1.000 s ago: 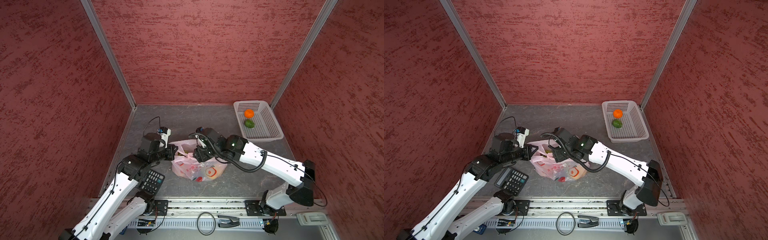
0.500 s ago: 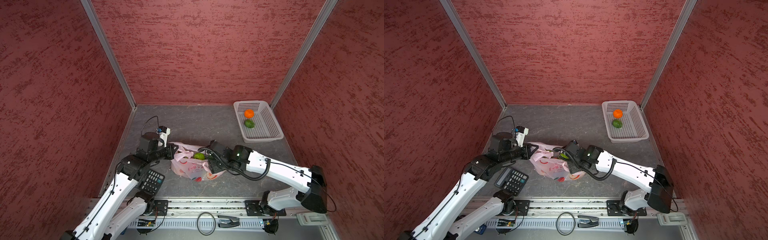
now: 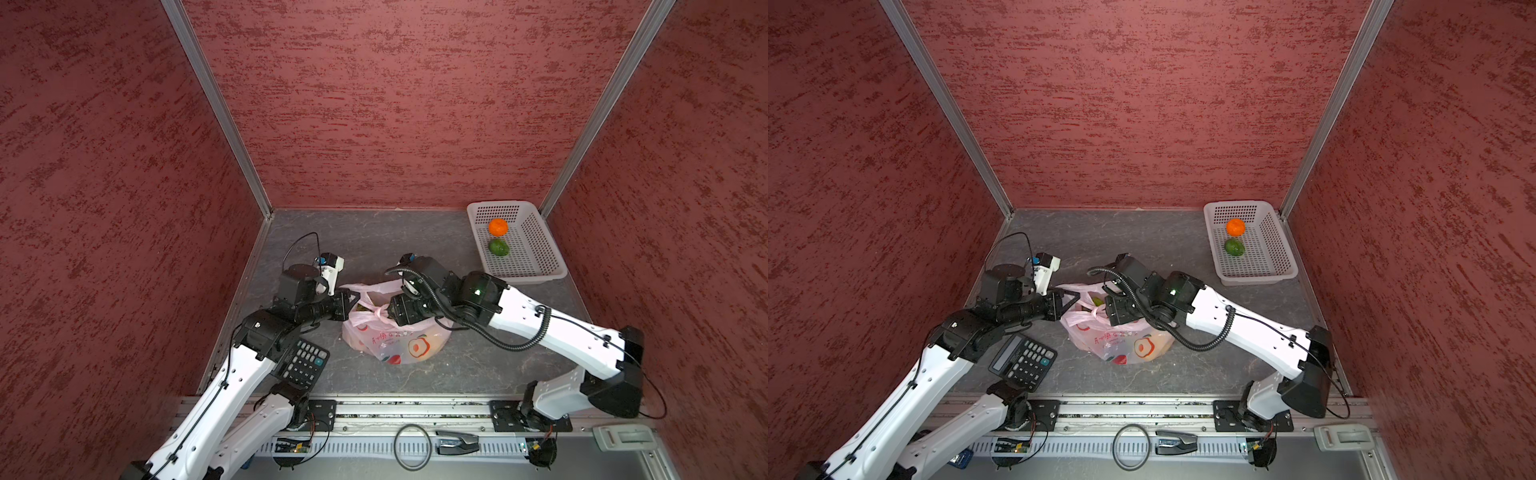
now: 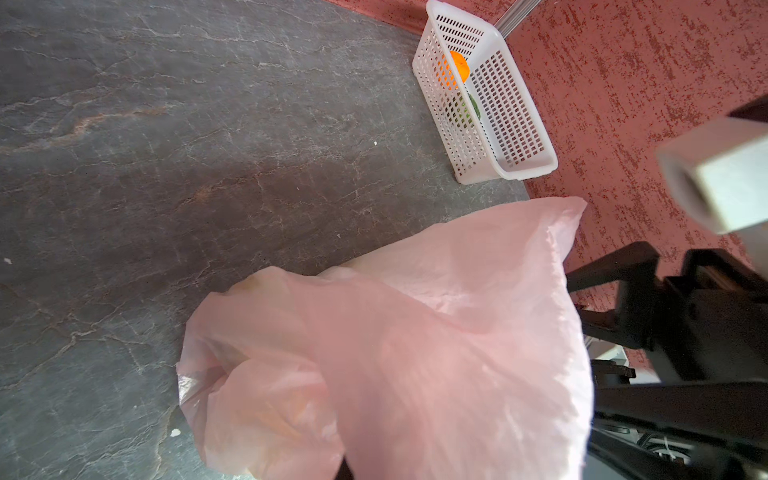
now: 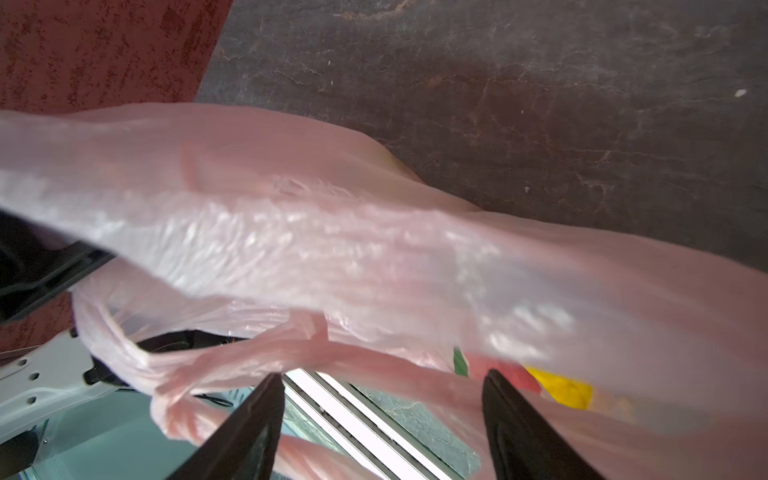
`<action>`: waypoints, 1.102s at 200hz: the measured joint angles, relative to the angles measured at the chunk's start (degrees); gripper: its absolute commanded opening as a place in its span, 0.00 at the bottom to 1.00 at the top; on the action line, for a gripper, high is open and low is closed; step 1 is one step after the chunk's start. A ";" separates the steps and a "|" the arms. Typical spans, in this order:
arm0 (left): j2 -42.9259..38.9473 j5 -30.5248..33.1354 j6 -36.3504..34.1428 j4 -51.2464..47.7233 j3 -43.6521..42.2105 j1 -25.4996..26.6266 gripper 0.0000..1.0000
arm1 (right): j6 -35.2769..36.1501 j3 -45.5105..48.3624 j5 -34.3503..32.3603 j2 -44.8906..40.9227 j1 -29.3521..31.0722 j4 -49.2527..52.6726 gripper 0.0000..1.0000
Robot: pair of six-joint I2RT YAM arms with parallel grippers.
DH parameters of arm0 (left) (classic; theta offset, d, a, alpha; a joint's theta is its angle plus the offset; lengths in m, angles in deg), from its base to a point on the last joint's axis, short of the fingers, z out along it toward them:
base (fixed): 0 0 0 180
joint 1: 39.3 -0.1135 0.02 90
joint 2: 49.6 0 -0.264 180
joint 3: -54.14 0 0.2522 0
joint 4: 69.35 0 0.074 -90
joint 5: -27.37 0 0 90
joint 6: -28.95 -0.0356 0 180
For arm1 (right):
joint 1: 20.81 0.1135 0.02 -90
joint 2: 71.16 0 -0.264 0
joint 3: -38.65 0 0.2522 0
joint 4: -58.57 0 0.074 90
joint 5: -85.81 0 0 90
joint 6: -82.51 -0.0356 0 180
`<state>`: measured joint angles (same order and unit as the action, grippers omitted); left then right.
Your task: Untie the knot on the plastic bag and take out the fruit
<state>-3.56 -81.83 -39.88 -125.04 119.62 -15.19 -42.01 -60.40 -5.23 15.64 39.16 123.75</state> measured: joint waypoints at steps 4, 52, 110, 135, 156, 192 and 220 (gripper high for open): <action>0.00 -0.02 -0.04 0.00 0.00 0.07 0.00 | 0.02 -0.26 0.02 0.79 0.00 0.00 0.76; -0.68 0.15 -0.24 -0.02 0.00 0.33 0.00 | 0.72 0.37 1.09 2.51 0.17 -1.57 0.66; -0.70 0.20 -0.17 0.09 0.00 0.33 0.00 | -0.70 13.92 1.84 0.52 4.52 -5.79 0.62; -0.28 0.17 -0.17 0.59 0.00 0.28 0.00 | -2.69 20.13 0.13 0.33 5.51 -6.01 0.60; -0.24 0.13 -0.20 0.61 0.02 -0.24 0.00 | -4.61 23.10 -2.16 -0.35 5.49 -3.39 0.64; -0.20 -0.24 -0.48 0.59 0.02 -0.72 0.00 | -5.73 21.35 -3.69 -3.32 5.53 1.62 0.71; -0.35 -0.50 -0.70 0.35 0.02 -0.76 0.00 | -5.66 13.90 -2.80 -5.84 5.60 2.34 0.72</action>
<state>-3.91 -82.33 -40.58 -124.69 119.64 -15.95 -47.67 -46.50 -8.03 9.81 44.75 126.09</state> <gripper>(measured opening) 0.045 0.722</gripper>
